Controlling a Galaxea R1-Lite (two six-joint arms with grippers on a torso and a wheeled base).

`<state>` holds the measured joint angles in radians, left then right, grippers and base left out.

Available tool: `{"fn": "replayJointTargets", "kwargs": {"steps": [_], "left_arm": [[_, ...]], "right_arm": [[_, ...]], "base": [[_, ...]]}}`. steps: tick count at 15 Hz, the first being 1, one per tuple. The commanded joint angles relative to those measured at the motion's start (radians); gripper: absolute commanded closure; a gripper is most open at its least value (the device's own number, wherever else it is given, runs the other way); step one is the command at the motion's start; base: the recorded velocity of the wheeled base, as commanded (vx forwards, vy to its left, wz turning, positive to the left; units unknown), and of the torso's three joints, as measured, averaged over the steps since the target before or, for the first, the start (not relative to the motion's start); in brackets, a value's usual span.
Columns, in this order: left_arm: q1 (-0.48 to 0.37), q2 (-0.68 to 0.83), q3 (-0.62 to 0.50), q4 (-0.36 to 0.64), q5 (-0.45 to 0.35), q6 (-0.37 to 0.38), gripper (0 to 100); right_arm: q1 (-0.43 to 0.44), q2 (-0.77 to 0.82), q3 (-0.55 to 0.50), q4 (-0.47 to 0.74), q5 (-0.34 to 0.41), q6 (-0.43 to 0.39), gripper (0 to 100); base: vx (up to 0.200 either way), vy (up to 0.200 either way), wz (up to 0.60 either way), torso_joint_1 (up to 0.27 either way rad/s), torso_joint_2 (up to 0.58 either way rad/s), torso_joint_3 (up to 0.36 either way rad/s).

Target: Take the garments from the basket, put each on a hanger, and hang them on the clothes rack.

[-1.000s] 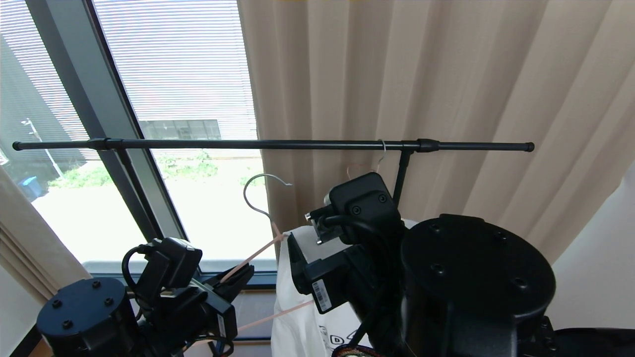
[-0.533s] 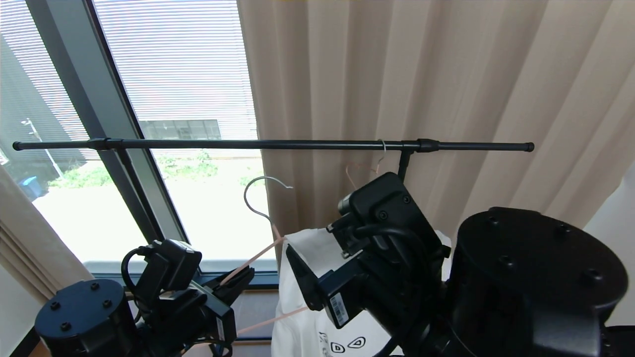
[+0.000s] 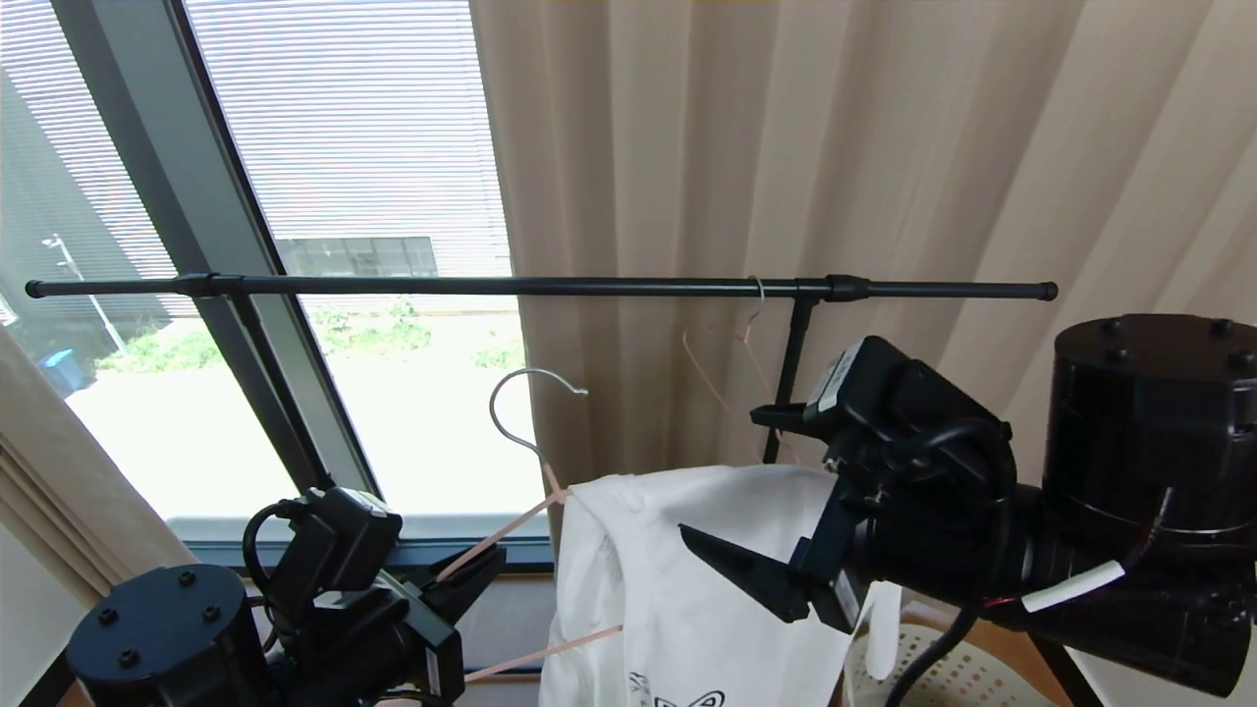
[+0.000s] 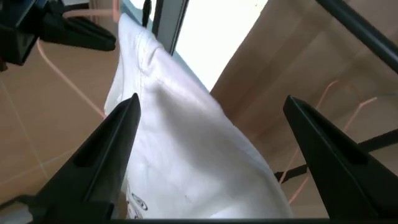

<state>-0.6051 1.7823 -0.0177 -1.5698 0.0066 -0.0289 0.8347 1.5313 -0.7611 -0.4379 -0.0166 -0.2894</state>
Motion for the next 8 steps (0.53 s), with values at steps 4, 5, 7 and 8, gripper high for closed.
{"fn": "replayJointTargets", "kwargs": {"steps": [4, 5, 7, 8], "left_arm": [[0.004, 0.002, 0.018, -0.001, -0.042, 0.006, 100], [0.004, 0.002, 0.018, -0.001, -0.042, 0.006, 100], [-0.001, 0.006, 0.018, -0.001, -0.045, 0.006, 100], [-0.002, 0.019, 0.018, -0.001, -0.054, 0.007, 100]], "right_arm": [[-0.189, 0.000, -0.253, 0.386, 0.294, -0.189, 0], [-0.221, 0.024, -0.317, 0.481, 0.354, -0.240, 0], [-0.295, 0.119, -0.540, 0.800, 0.466, -0.398, 0], [-0.310, 0.162, -0.615, 0.904, 0.472, -0.462, 0]], "base": [[0.000, 0.000, 0.00, 0.000, 0.00, 0.000], [0.000, 0.000, 0.00, 0.000, 0.00, 0.000], [0.000, 0.000, 0.00, 0.000, 0.00, 0.000], [0.000, 0.000, 0.00, 0.000, 0.00, 0.000]]}}
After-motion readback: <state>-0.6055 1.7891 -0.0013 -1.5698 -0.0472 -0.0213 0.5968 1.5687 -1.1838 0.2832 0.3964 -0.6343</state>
